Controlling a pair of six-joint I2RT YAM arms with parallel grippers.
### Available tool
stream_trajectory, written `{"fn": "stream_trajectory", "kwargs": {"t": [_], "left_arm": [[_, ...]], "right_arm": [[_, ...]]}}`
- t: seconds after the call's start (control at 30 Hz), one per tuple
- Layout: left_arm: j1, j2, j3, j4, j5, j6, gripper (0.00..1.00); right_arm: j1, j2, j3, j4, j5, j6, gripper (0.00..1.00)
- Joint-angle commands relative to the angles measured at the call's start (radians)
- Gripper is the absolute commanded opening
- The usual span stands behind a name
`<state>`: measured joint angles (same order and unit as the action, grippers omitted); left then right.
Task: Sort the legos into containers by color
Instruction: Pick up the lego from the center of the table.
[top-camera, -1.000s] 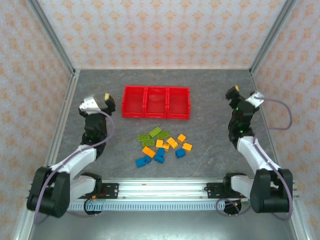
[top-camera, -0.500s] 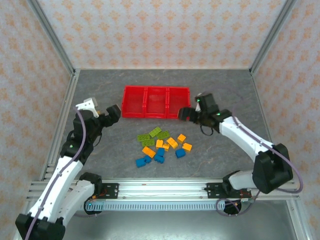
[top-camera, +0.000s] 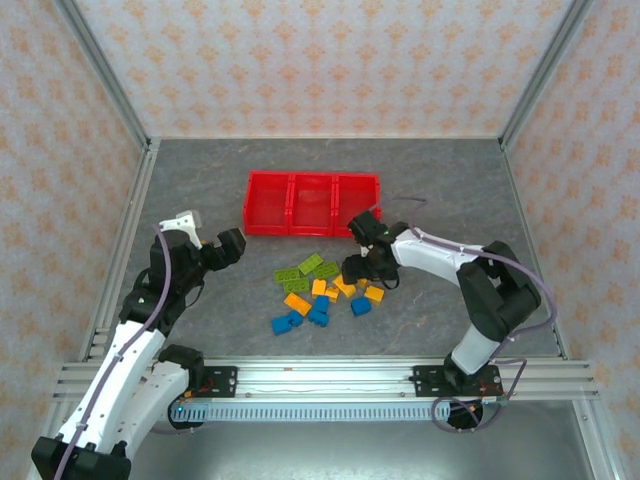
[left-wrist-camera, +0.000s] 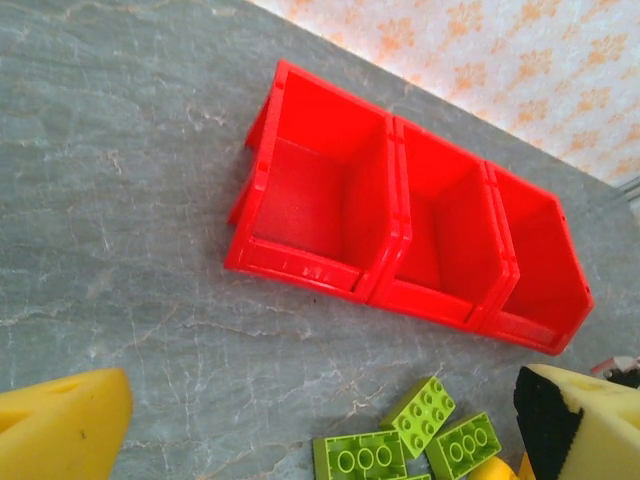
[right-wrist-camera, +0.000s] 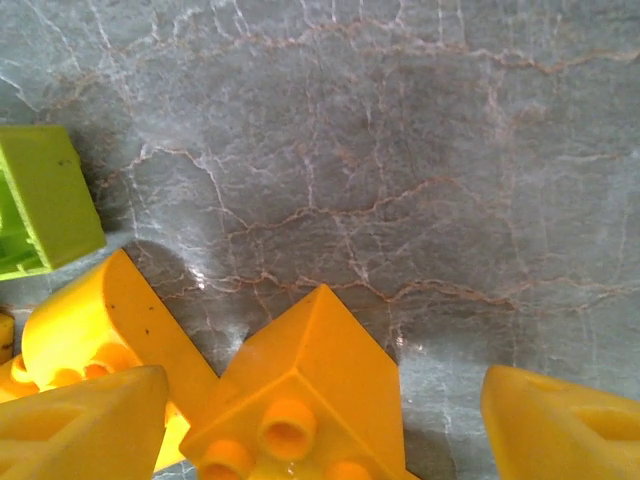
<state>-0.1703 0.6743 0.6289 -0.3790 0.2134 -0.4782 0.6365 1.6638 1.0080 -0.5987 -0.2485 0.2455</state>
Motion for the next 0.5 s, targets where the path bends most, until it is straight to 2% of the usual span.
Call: {"fn": "stream_trajectory", "kwargs": {"t": [0.0,0.13,0.27,0.47], "left_arm": [[-0.010,-0.003,-0.010,0.005,0.043,0.022,0.99],[-0.009,0.007,-0.012,0.011,0.054,0.026,0.99],[-0.009,0.014,-0.012,0.011,0.060,0.026,0.99],[-0.010,0.011,-0.014,0.014,0.061,0.026,0.99]], "right_arm": [[0.009,0.017,0.027,-0.028,0.046,-0.007,0.78],[0.009,0.031,0.020,-0.017,0.059,-0.001,0.72],[0.009,0.042,0.014,-0.019,0.077,0.003,0.57],[0.009,0.028,-0.008,-0.017,0.103,0.008,0.41]]}}
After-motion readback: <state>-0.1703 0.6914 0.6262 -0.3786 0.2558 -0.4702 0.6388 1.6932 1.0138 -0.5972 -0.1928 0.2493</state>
